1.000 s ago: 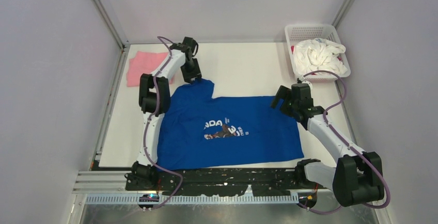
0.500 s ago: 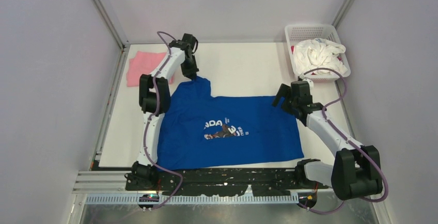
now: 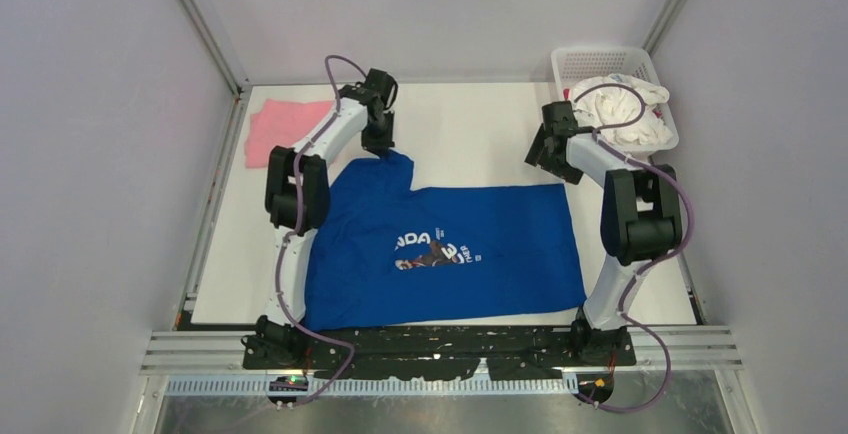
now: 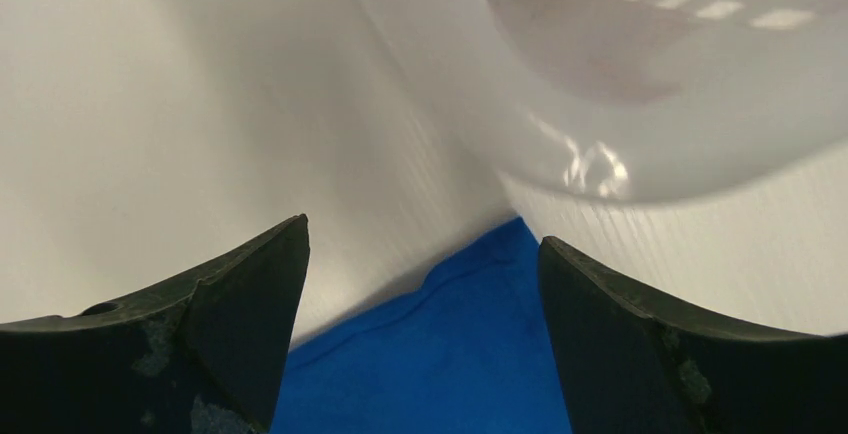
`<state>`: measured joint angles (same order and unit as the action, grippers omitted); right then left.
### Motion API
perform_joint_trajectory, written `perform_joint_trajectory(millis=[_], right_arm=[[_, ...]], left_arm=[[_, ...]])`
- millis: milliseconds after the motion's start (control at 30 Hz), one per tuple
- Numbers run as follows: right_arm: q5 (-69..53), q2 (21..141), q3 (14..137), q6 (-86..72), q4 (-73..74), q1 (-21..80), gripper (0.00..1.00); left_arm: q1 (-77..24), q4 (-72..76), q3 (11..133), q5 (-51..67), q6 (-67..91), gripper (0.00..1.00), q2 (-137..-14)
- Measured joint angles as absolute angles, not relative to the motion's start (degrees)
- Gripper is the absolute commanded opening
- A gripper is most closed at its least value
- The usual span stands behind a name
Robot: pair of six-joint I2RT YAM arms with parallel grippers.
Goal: Fold and stack the t-shirts
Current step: Grab the side of the flattened tshirt furthest away from the robot with both arms
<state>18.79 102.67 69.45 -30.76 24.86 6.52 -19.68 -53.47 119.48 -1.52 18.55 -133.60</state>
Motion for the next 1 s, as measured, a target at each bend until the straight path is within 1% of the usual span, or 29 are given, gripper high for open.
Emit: perform_joint_trajectory(millis=[133, 300, 367, 400, 433, 467, 500, 533, 567, 667, 700, 733, 833, 867, 900, 967, 1000], right_arm=[[20.2, 110.5, 76.1, -31.6, 29.4, 6.0, 0.88], [21.1, 111.8, 76.8, -32.3, 33.9, 6.0, 0.83], [21.2, 111.8, 76.8, -32.6, 34.4, 6.0, 0.77], [21.3, 111.8, 76.8, -32.7, 34.7, 6.0, 0.71], [21.4, 111.8, 76.8, -32.9, 34.8, 6.0, 0.68], [21.5, 111.7, 76.6, -33.0, 34.8, 6.0, 0.62], [21.5, 111.5, 76.2, -33.2, 34.5, 6.0, 0.59], [21.6, 111.1, 75.5, -33.3, 34.2, 6.0, 0.54], [21.7, 110.6, 74.7, -33.6, 34.0, 6.0, 0.52], [22.0, 108.7, 72.2, -34.0, 34.0, 6.0, 0.4], [22.2, 108.3, 71.5, -34.2, 34.0, 6.0, 0.38], [22.3, 108.0, 71.1, -34.3, 34.1, 6.0, 0.31], [22.5, 107.6, 70.3, -34.6, 33.7, 6.0, 0.19], [22.6, 107.5, 70.1, -34.6, 33.5, 6.0, 0.17], [22.6, 107.4, 69.9, -34.6, 33.2, 6.0, 0.12], [22.6, 107.3, 69.7, -34.5, 32.8, 6.1, 0.06], [22.7, 107.3, 69.6, -34.3, 32.5, 6.2, 0.06]], left_arm=[[-21.3, -51.2, 114.7, -1.5, 17.2, 0.0, -128.9], [-21.7, -48.3, 109.4, -1.5, 16.8, 0.0, -124.0], [-21.7, -47.5, 107.3, -1.5, 16.8, 0.0, -122.5], [-21.7, -47.0, 106.4, -1.6, 16.7, 0.0, -121.9], [-21.7, -46.3, 105.2, -1.8, 16.6, 0.0, -121.1], [-21.7, -45.9, 104.2, -1.9, 16.6, 0.0, -120.5], [-21.7, -45.4, 102.9, -2.0, 16.5, 0.0, -119.7], [-21.8, -44.9, 101.5, -2.1, 16.5, 0.0, -118.8], [-21.8, -44.5, 100.4, -2.2, 16.5, 0.0, -118.0], [-22.2, -42.8, 96.7, -2.4, 16.3, 0.0, -115.3], [-22.3, -42.2, 95.4, -2.4, 16.2, 0.0, -114.3], [-22.4, -41.6, 94.3, -2.4, 16.1, 0.0, -113.3], [-22.8, -39.8, 91.7, -2.4, 16.0, 0.0, -110.9], [-22.9, -39.1, 90.8, -2.4, 16.0, 0.0, -110.1], [-22.9, -38.5, 89.9, -2.4, 16.0, 0.0, -109.5], [-23.0, -37.7, 88.7, -2.4, 15.8, 0.0, -108.8], [-23.0, -37.4, 88.2, -2.4, 15.8, 0.0, -108.6]])
